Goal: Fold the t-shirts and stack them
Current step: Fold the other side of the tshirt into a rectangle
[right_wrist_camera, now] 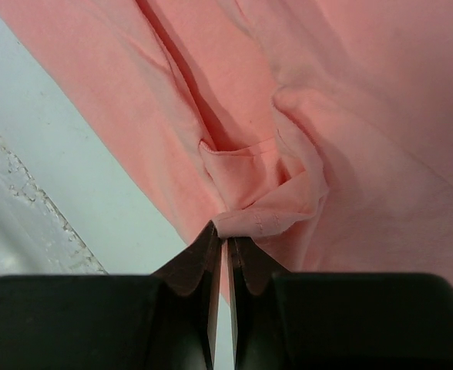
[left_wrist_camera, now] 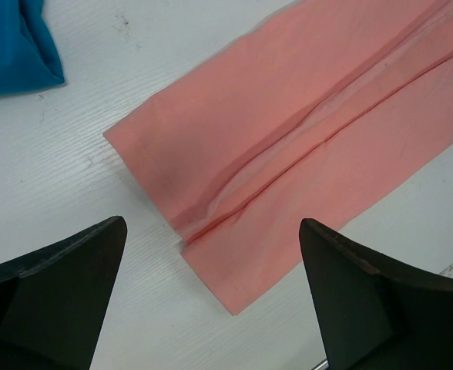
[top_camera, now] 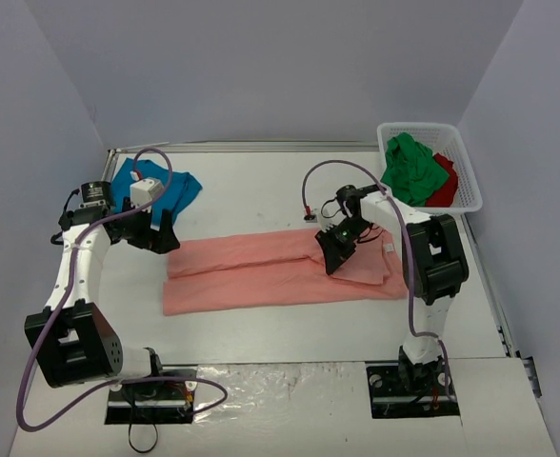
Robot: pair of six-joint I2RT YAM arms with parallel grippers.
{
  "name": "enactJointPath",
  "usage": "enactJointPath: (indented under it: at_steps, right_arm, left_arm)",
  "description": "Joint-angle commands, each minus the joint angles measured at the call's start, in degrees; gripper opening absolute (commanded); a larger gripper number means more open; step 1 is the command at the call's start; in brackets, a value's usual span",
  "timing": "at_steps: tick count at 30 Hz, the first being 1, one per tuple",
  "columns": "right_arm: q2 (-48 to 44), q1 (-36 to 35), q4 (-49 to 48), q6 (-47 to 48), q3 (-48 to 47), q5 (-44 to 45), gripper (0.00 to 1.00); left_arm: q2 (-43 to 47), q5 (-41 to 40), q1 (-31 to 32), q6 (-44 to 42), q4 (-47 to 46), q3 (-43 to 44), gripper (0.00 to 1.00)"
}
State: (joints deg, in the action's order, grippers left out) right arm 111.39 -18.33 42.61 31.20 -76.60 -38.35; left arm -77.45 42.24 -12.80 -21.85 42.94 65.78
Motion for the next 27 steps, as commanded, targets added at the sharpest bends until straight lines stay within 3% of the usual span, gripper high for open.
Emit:
enactJointPath:
  at_steps: [1,4,6,8,9,13,22,27]
  right_arm:
    - [-3.8,-0.9,2.7,0.7,1.2,-0.3,0.04]
    - [-3.3,-1.6,2.8,1.1,2.0,-0.1,0.05]
    - [-2.6,-2.3,2.8,1.1,2.6,-0.1,0.15]
    - [-2.0,-3.1,2.7,1.6,3.6,0.6,0.16]
    - [-1.4,-3.5,2.7,1.8,3.9,0.2,0.25]
    - [0.1,-4.3,2.7,2.5,4.7,0.3,0.41]
    - [-4.9,-4.4,9.1,6.7,2.0,-0.5,0.54]
    - [-9.5,-4.1,17.0,11.8,-1.8,-0.7,0.51]
  left_arm:
    - [2.3,1.8,-0.5,-0.1,-0.2,0.4,0.95]
    - [2.3,1.9,-0.5,-0.1,-0.2,0.3,0.95]
    - [2.1,1.8,-0.5,-0.3,-0.3,0.2,0.95]
    - [2.0,1.8,-0.5,-0.4,-0.2,0.2,0.94]
    - [1.9,1.8,-0.5,-0.5,-0.2,0.2,0.94]
    - [1.4,1.9,-0.5,-0.7,0.0,0.2,0.94]
    - [1.0,2.3,-0.4,-1.7,0.7,0.3,0.94]
    - [-0.6,1.4,-0.4,-3.3,3.6,2.3,0.94]
